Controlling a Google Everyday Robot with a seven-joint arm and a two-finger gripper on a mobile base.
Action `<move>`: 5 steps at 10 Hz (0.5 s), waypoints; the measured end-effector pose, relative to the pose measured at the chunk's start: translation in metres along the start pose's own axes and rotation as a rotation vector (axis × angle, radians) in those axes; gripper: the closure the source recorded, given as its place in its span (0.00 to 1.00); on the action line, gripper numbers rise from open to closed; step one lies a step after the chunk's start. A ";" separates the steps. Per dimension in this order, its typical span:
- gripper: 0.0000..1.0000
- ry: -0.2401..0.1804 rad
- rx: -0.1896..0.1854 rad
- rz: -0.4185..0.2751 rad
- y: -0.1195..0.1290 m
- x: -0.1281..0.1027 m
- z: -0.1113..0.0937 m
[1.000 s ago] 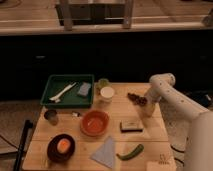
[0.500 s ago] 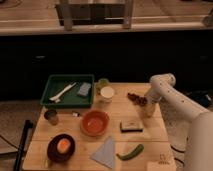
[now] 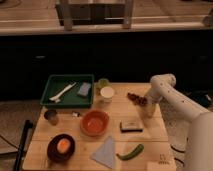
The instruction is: Place grapes in red bowl
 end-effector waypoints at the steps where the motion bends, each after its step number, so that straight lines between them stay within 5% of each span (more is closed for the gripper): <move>1: 0.20 0.000 0.000 0.000 0.000 0.000 0.000; 5: 0.20 -0.003 0.000 0.008 0.000 0.002 0.001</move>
